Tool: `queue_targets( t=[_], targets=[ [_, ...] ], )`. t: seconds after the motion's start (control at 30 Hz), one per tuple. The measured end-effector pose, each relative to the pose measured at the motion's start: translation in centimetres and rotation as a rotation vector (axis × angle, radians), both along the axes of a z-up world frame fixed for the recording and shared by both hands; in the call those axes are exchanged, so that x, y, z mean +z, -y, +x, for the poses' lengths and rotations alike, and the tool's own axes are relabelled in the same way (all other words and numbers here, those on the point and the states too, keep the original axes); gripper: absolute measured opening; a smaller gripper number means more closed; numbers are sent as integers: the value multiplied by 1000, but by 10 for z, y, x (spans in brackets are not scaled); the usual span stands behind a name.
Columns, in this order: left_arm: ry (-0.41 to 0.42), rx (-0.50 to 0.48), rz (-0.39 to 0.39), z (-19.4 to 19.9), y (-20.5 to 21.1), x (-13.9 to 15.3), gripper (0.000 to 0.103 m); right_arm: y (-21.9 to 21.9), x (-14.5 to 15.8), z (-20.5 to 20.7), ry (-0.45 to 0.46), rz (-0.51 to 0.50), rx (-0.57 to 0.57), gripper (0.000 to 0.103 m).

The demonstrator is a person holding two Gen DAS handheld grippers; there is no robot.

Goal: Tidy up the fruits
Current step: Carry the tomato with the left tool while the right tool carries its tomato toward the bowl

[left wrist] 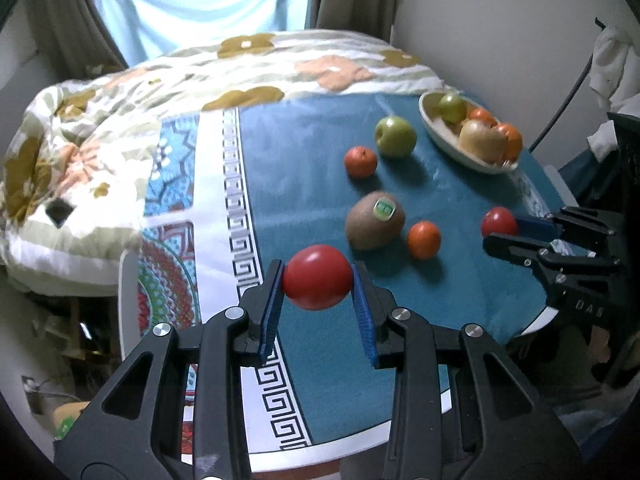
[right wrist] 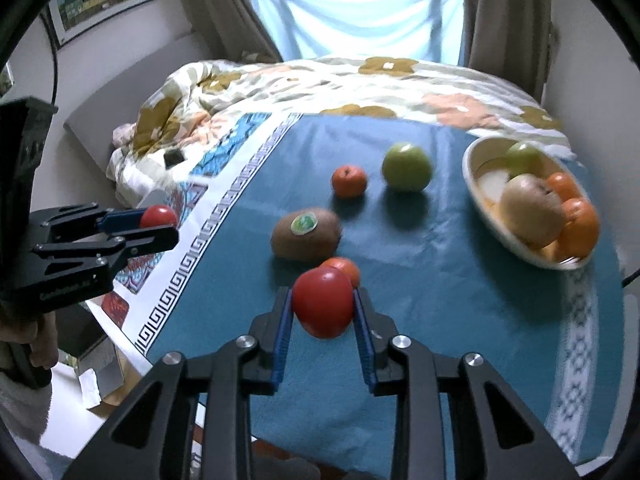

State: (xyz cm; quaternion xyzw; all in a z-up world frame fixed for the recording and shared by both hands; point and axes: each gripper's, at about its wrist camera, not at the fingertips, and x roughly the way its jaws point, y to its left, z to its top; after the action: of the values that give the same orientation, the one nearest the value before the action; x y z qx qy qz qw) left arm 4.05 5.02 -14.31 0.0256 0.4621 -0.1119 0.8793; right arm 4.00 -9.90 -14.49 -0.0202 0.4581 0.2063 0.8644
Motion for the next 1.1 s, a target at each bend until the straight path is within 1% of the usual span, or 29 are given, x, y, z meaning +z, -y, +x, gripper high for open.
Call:
queue_targets(
  t=[0.13,0.3,0.53,0.67,0.77,0.9,1.1],
  targets=[
    [32,15,7,5,15,21,38,20,21,6,20,15,-7,28],
    [77,45,5,14,45,48,38,56,42,20,42,26,-3,28],
    [111,49,-3,40,102,67,38,111,56,49,62,19,11,28],
    [115,40,-7,60,138,69,38,145,58,71,71,20,8,28],
    [108,34,-15,76,162,64,38,167,58,88,73,19,9,28],
    [90,32,-23,101,195,53,38,193,52,109,69,16,11,28],
    [61,34,-35,136,228,34,38,226,41,139,51,12,6,28]
  ],
)
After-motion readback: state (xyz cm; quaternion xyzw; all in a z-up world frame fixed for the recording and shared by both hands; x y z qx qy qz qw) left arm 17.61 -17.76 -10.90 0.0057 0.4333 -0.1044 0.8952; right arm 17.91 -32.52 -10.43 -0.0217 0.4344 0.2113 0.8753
